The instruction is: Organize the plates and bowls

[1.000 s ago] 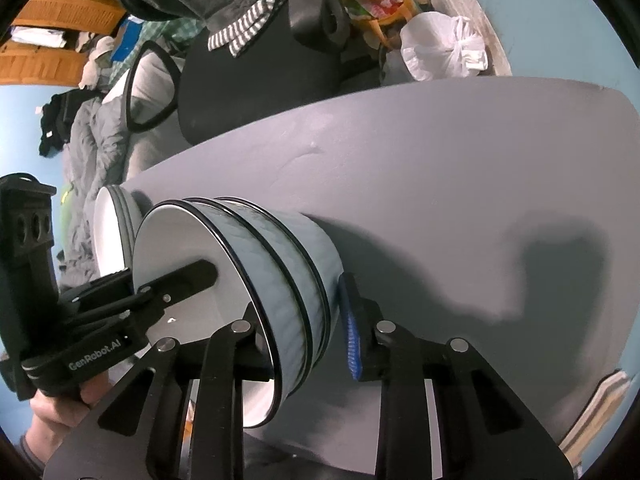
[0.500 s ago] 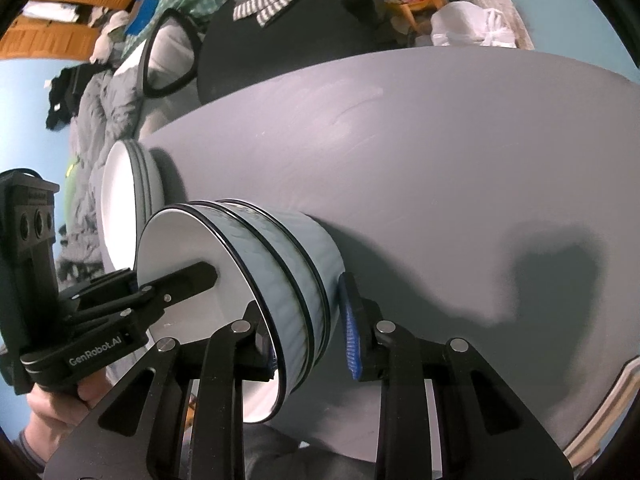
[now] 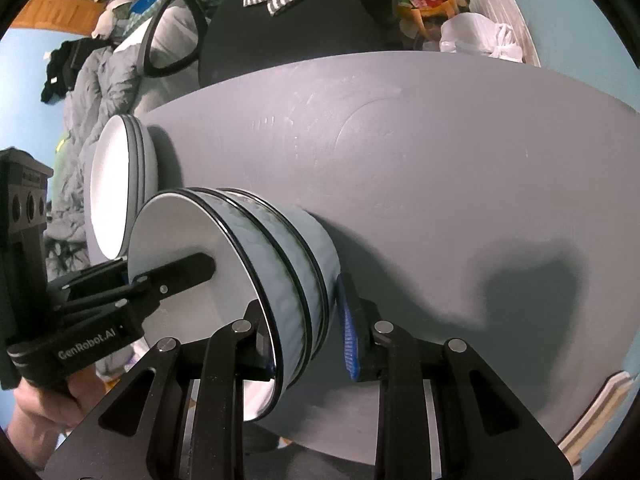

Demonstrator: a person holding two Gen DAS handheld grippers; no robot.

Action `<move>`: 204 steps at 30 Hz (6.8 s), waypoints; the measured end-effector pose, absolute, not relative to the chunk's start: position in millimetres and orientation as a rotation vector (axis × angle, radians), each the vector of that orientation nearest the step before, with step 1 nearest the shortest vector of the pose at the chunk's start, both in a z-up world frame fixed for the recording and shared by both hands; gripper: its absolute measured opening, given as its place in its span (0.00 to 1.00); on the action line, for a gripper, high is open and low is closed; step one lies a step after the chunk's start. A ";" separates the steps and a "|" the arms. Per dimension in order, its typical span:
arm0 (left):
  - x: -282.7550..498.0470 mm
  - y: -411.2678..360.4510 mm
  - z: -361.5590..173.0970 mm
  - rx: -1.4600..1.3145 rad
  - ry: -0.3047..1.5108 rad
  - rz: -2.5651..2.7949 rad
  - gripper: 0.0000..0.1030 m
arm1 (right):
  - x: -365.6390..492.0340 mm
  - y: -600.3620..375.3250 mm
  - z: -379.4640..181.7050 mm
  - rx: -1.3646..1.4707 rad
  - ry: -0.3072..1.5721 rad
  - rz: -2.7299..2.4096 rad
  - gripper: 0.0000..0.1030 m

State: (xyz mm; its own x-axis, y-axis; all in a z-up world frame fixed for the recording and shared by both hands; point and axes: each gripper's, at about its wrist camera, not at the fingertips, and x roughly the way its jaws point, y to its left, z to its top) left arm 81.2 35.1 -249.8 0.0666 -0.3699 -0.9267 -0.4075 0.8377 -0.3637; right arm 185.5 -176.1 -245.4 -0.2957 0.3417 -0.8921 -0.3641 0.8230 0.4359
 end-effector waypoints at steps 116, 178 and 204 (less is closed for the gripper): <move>-14.0 215.3 -70.4 -0.447 1.109 0.333 0.70 | 143.8 28.0 -67.5 -0.321 1.228 0.626 0.55; -80.5 162.5 46.6 -0.356 0.860 0.385 0.81 | 82.9 -41.9 45.8 -0.196 1.055 0.599 0.56; -92.8 151.6 55.7 -0.312 0.873 0.378 0.82 | 80.1 -40.1 47.9 -0.196 1.051 0.601 0.56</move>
State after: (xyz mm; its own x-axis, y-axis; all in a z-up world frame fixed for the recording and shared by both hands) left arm -92.8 151.6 55.7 0.5842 0.1929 -0.7883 -0.4430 0.8897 -0.1106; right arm 80.1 -40.1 47.9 0.3545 0.3707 -0.8584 -0.5523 0.8238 0.1277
